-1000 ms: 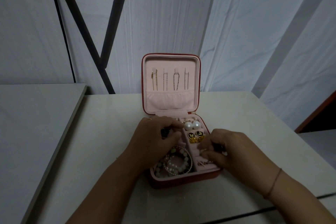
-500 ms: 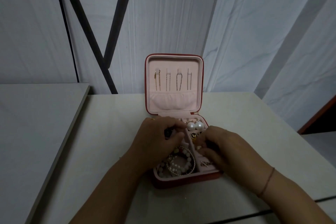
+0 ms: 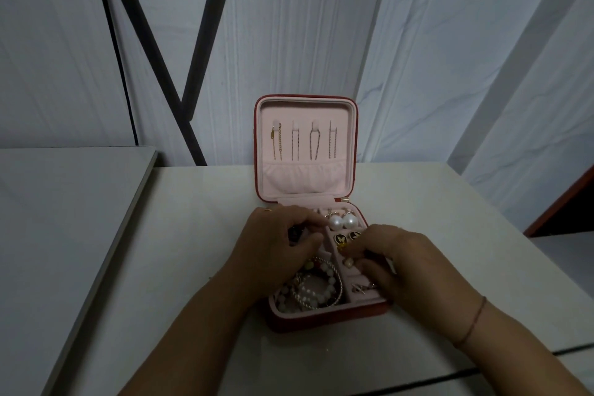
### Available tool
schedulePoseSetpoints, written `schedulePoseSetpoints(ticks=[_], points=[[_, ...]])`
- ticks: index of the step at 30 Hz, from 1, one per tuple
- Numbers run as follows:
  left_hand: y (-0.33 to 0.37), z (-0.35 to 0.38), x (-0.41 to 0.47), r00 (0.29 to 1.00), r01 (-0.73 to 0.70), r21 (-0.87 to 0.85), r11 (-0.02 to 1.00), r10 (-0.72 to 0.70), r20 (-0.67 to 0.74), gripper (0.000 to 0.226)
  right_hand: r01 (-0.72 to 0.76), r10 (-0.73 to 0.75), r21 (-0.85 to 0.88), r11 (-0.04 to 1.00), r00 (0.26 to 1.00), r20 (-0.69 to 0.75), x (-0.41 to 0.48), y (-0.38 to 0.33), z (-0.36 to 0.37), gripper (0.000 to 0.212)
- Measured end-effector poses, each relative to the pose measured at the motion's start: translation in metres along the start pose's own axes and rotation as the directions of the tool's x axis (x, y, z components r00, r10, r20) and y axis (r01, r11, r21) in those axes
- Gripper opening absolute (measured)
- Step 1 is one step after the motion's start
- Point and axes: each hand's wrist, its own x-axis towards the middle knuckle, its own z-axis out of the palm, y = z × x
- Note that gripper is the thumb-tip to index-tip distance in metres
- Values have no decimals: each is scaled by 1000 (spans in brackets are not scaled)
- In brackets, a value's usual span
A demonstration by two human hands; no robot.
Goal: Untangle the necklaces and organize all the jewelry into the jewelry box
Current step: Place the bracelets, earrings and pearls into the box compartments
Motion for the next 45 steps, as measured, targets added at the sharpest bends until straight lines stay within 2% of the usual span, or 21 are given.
schedulePoseSetpoints(ticks=[5, 8, 14, 20, 22, 23, 25, 28, 30, 35, 39, 45], points=[[0, 0, -1, 1000, -9, 6, 1000, 9, -3, 26, -109, 111, 32, 994, 990, -87, -3, -10, 2, 5], [0, 0, 0, 1000, -2, 13, 1000, 2, -5, 30, -127, 130, 42, 991, 986, -108, -2, -15, 7, 2], [0, 0, -1, 1000, -2, 0, 1000, 2, 0, 27, -122, 131, 70, 990, 981, -141, -2, -14, 10, 14], [1, 0, -1, 1000, 4, -2, 1000, -4, 5, 28, -159, 180, 149, 976, 973, -144, -3, -11, 10, 8], [0, -1, -1, 1000, 5, -5, 1000, -4, 15, 24, -209, 259, 246, 946, 946, -195, -6, -4, 1, 9], [0, -1, -1, 1000, 4, -5, 1000, -4, 17, 24, -242, 314, 282, 928, 917, -246, -10, 4, -6, 7], [0, -1, -1, 1000, -4, -4, 1000, 4, 16, 23, -342, 431, 292, 893, 839, -333, -21, 25, -21, 16], [1, 0, 0, 1000, -1, -5, 1000, 1, 18, 29, -511, 562, 235, 827, 772, -298, -38, 50, -34, 20], [0, 0, 0, 1000, 4, -3, 1000, -4, 21, 31, -563, 603, 218, 797, 761, -240, -46, 57, -34, 18], [0, 0, 0, 1000, 5, 0, 1000, -5, 15, 23, -511, 537, 172, 842, 823, -185, -48, 53, -26, 15], [1, -1, 0, 1000, 0, 6, 1000, 0, 12, 24, -433, 426, -30, 901, 896, -124, -39, 50, -14, 18], [-1, 0, 0, 1000, 6, 6, 1000, -6, 14, 25, -438, 440, -156, 885, 897, -23, -26, 50, -18, 18]])
